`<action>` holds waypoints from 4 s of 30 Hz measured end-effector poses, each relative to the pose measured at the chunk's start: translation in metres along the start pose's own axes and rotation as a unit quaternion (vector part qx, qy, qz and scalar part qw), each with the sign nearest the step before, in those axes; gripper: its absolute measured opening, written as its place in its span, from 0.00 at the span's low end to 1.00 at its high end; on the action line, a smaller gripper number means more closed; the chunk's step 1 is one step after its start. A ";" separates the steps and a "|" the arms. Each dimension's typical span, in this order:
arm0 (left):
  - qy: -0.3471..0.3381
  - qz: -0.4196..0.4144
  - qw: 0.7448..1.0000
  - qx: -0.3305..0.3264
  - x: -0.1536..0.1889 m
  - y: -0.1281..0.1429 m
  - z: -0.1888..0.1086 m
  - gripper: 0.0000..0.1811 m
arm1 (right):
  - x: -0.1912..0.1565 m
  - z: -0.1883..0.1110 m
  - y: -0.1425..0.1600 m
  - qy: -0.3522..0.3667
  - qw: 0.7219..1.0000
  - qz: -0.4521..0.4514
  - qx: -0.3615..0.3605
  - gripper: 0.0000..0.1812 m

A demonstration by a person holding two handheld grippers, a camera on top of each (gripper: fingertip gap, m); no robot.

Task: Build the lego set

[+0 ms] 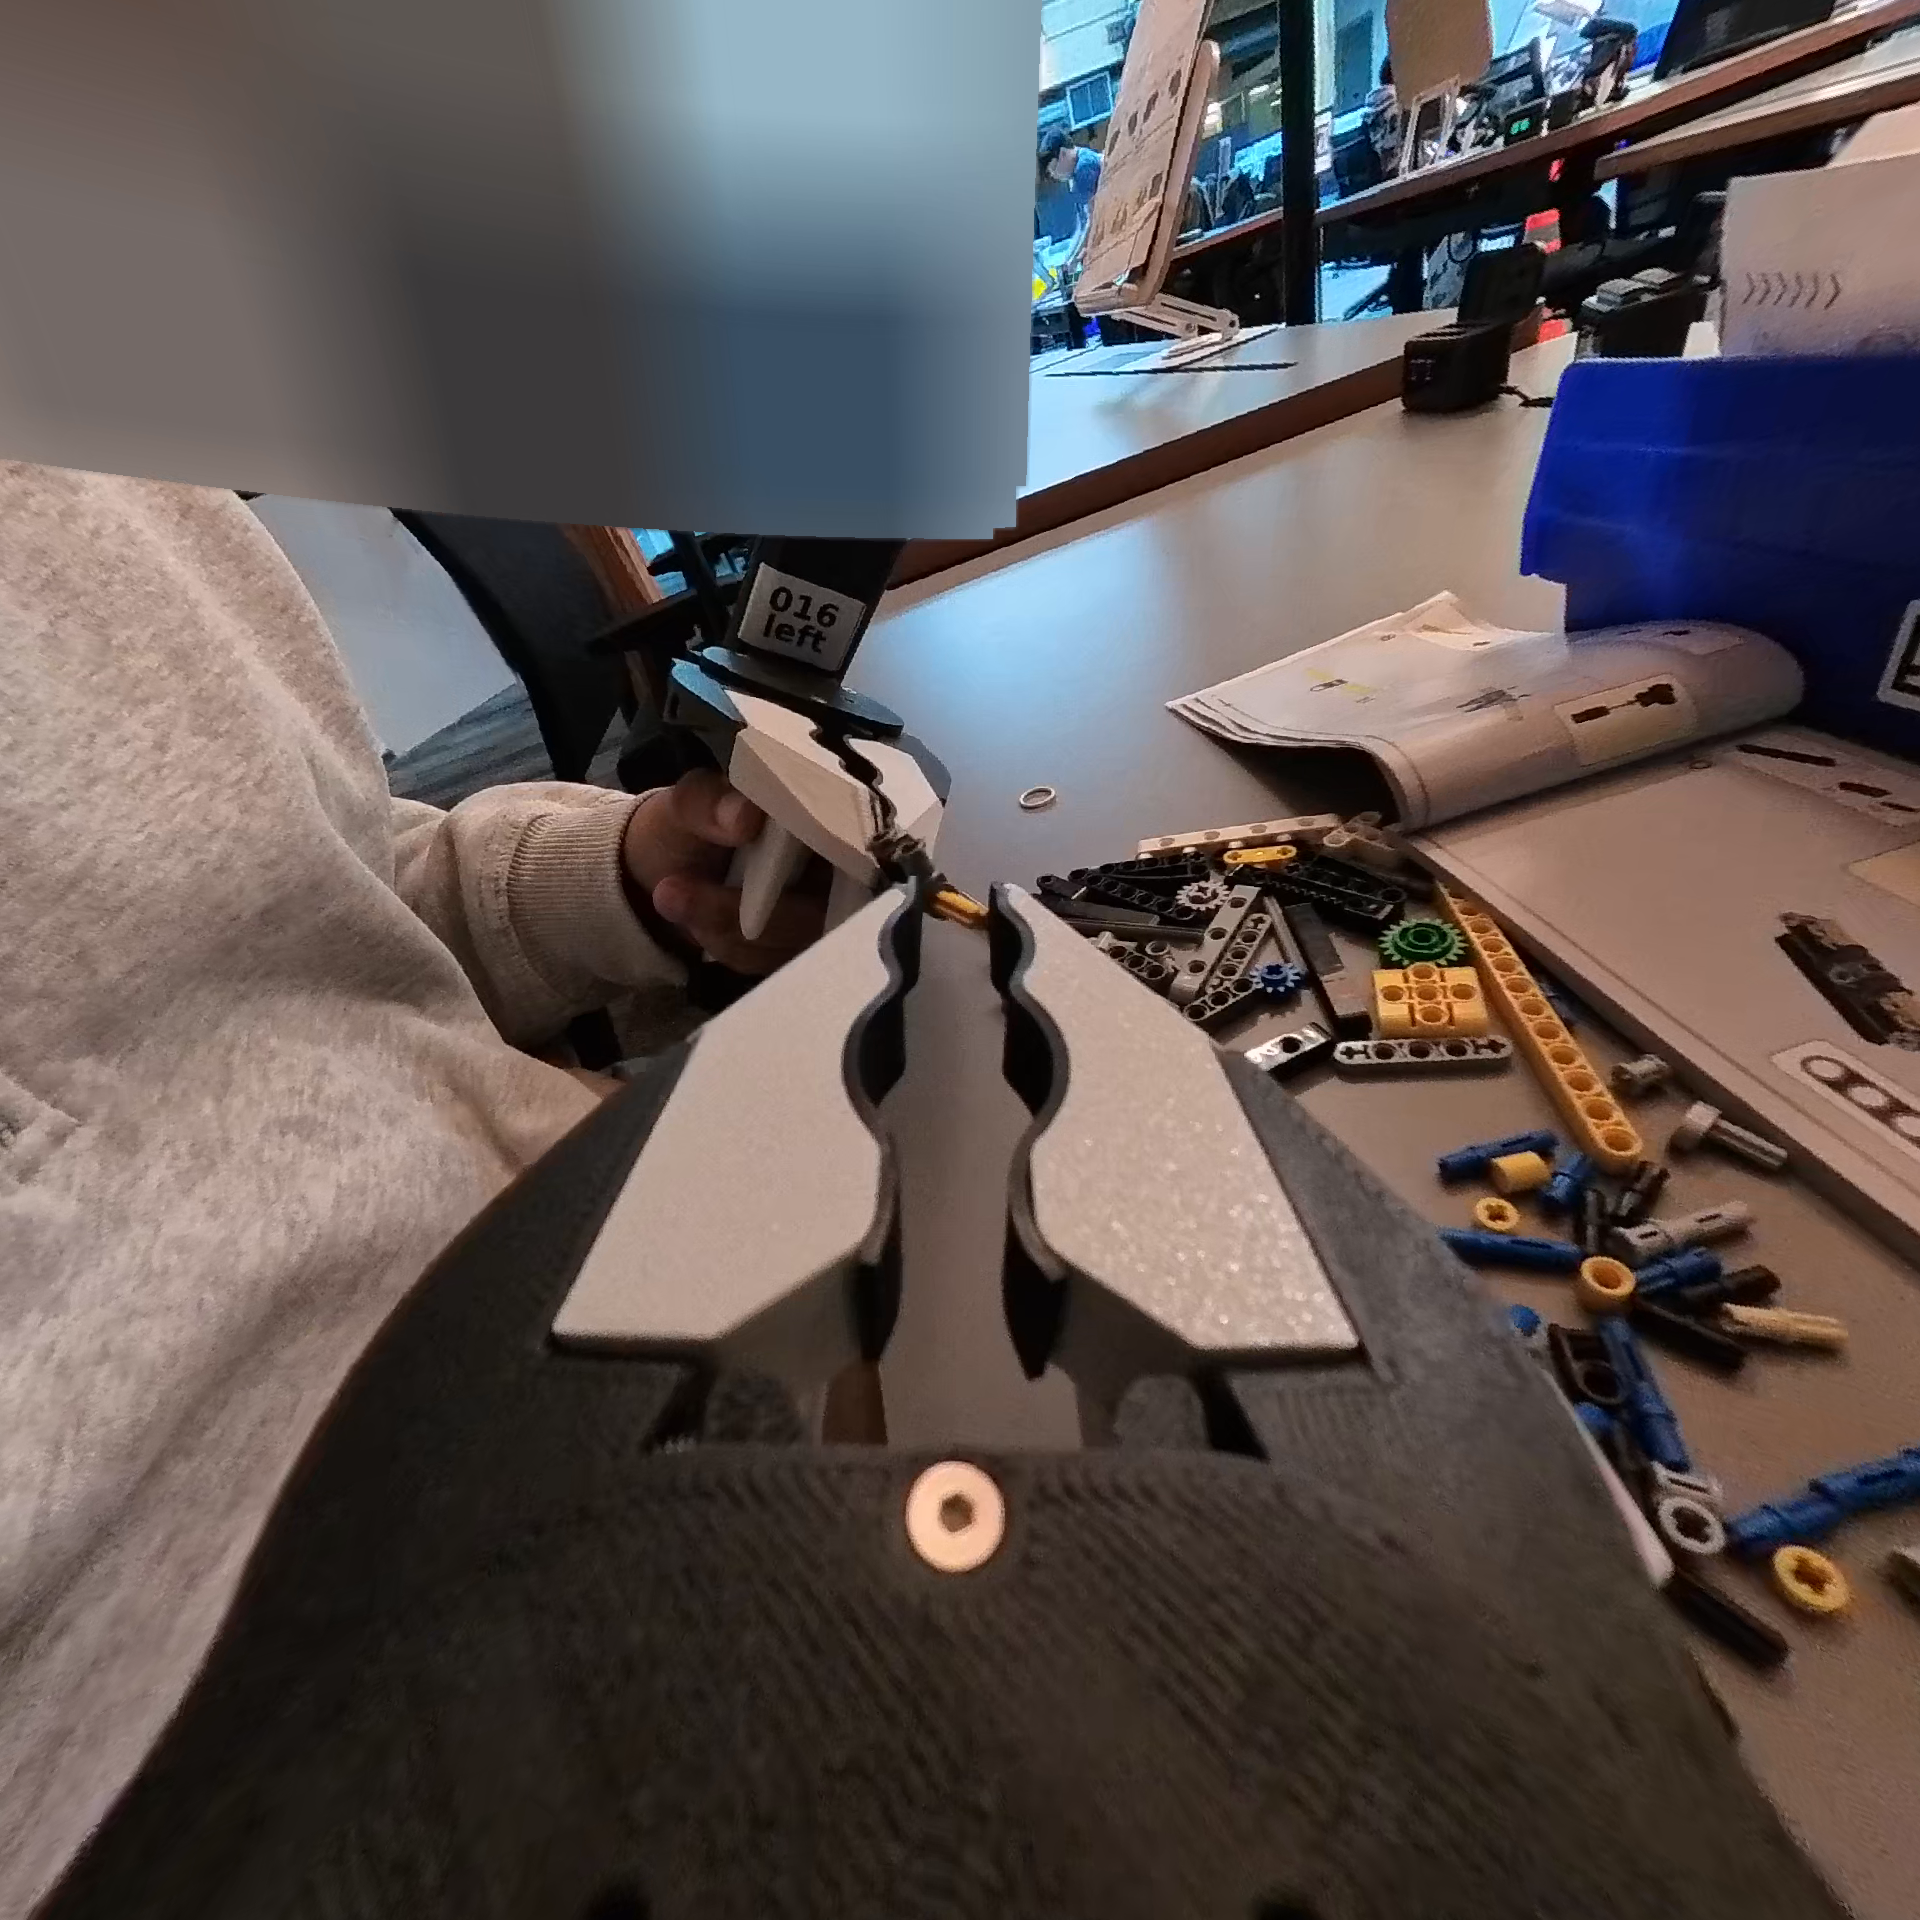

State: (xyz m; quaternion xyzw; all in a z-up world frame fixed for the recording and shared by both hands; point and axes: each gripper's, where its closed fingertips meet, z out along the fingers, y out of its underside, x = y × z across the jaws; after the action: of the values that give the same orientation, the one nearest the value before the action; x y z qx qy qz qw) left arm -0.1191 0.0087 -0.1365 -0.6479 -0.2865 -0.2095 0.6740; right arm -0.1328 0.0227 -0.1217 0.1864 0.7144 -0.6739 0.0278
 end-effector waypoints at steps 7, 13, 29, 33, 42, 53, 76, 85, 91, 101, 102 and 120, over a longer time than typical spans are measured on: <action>-0.007 0.003 1.000 0.000 -0.002 0.000 0.000 0.02 | 0.000 0.000 -0.001 -0.008 1.000 0.020 0.004 0.08; -0.013 0.002 1.000 -0.001 -0.003 0.000 0.001 0.02 | 0.002 -0.001 -0.004 -0.018 0.998 0.050 0.018 0.11; -0.012 -0.008 1.000 0.017 -0.005 -0.006 -0.002 0.01 | 0.005 -0.002 -0.006 -0.021 0.997 0.074 0.031 0.14; -0.009 -0.007 1.000 0.017 -0.004 -0.005 -0.002 0.01 | 0.005 -0.002 -0.006 -0.020 0.997 0.074 0.031 0.14; -0.001 -0.008 1.000 0.023 -0.002 -0.007 -0.003 0.02 | 0.005 -0.003 -0.006 -0.021 0.996 0.074 0.032 0.14; 0.025 -0.008 1.000 0.014 0.007 -0.003 -0.001 0.02 | -0.010 -0.001 -0.003 -0.056 0.997 0.050 0.017 0.09; 0.018 0.016 0.999 0.022 0.008 -0.003 0.002 0.02 | -0.006 -0.003 -0.008 -0.079 0.990 0.105 0.042 0.02; 0.031 -0.002 0.999 0.023 0.010 -0.004 0.001 0.11 | -0.008 -0.005 -0.008 -0.091 0.989 0.109 0.041 0.01; 0.064 -0.047 0.996 0.043 0.014 -0.010 -0.003 0.17 | -0.015 -0.005 -0.003 -0.104 0.990 0.093 0.018 0.01; 0.096 -0.147 0.985 0.000 0.016 0.001 -0.001 0.15 | -0.035 -0.014 0.006 -0.142 0.989 0.027 -0.019 0.01; 0.108 -0.154 0.982 -0.018 0.021 0.006 0.001 0.15 | -0.039 -0.015 0.006 -0.148 0.989 0.010 -0.022 0.01; 0.377 -0.275 0.873 -0.146 0.110 0.045 0.006 0.04 | -0.114 -0.029 0.007 -0.324 0.945 -0.026 -0.028 0.01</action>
State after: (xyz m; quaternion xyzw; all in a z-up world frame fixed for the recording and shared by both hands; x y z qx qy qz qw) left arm -0.0080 0.0278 -0.0978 -0.5057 -0.1434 -0.6538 0.5442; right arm -0.0190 0.0248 -0.0931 -0.0619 0.6900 -0.6782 0.2453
